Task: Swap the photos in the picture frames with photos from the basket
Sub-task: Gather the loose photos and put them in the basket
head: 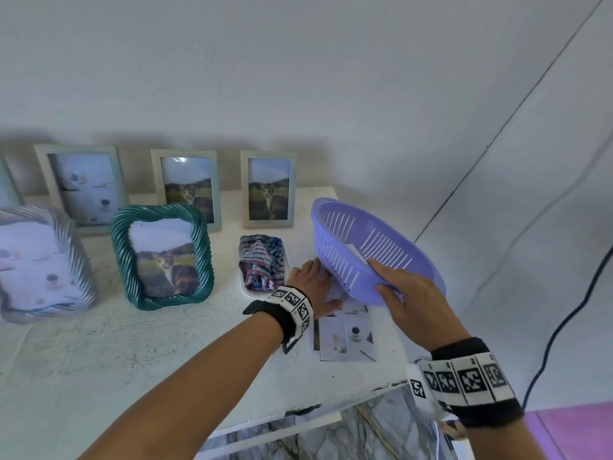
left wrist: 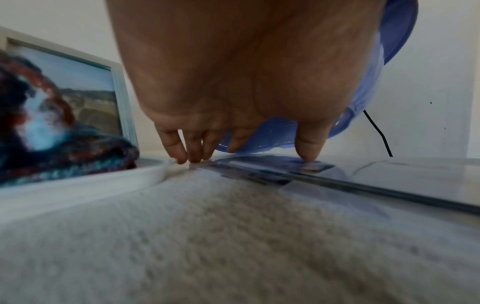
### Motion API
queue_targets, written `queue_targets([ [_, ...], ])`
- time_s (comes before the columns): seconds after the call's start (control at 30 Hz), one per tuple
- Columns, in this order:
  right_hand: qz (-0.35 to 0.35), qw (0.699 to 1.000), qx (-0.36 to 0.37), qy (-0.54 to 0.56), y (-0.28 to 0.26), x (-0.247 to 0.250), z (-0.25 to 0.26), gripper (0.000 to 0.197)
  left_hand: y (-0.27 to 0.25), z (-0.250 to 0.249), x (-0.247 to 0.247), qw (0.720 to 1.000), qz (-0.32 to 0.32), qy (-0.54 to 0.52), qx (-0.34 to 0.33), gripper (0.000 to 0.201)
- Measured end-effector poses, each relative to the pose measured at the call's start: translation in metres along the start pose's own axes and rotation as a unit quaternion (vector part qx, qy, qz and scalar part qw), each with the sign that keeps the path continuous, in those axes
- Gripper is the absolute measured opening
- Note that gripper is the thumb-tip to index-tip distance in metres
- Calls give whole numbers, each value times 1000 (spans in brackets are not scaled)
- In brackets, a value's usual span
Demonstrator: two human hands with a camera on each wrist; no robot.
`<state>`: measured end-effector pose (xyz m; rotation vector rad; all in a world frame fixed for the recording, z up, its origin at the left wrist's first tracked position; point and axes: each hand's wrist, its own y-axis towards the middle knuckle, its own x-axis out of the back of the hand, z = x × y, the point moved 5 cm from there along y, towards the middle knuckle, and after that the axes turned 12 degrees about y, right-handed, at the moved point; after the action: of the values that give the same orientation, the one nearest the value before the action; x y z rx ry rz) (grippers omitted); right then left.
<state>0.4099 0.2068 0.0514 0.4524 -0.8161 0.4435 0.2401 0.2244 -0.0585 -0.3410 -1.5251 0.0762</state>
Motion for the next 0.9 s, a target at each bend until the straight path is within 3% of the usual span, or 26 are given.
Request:
queue_targets([
  [0.2,16,1000,11,2,-10,-7,-3,45,-14,-4,-8,999,-12,48,-14,82],
  [0.43,15,1000,15,-13,-29,-14,4,45,-68,-6,-38,997,9,52,-52,79],
  [0.6,17,997,57,-44,-54,-35,28,43,-118,1,-52,996,29,53,-69,113],
  [0.73,39,995,63,-66,-76,-61,45,45,-145,9,-58,997,37,52,-47,109],
  [0.9,20,994,56,-96,-97,-73,66,43,-165,15,-67,997,49,43,-36,128],
])
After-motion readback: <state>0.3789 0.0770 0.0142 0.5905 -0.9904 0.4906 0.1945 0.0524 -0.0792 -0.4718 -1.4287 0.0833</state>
